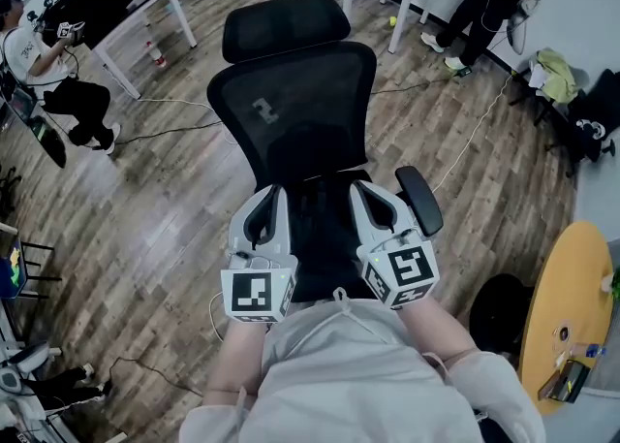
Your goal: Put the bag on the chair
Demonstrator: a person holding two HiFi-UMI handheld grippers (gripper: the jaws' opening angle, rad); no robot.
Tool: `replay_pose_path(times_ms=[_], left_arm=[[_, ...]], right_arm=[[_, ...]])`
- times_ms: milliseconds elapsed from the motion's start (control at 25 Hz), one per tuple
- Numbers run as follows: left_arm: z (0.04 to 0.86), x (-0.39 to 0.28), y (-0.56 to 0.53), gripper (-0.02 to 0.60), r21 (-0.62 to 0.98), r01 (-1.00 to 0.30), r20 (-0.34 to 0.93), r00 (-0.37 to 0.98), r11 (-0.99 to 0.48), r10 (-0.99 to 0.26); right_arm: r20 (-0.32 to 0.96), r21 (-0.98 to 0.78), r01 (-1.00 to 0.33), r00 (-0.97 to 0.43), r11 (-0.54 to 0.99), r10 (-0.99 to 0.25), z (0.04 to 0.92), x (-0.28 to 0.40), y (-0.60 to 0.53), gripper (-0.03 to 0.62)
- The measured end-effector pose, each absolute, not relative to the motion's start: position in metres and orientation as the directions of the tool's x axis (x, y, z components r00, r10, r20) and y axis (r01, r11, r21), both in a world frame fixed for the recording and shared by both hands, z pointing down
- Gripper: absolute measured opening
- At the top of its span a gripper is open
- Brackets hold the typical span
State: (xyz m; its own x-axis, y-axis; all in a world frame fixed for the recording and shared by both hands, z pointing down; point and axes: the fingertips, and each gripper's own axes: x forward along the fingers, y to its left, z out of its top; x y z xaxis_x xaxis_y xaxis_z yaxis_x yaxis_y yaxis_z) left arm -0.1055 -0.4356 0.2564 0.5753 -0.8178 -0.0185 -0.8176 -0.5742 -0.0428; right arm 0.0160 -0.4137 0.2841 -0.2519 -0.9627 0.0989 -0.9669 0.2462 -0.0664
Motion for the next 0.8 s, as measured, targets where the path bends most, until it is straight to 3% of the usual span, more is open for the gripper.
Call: replay_pose_path(times_ms=[800], left_arm=[[0.270, -0.092, -0.409, 0.006, -0.021, -0.813, 0.033, 0.581, -0.582, -0.813]], right_arm=[[0.150, -0.108, -0.961, -0.269, 0.255, -0.951, 0.310, 0.023, -0.386, -0.002]])
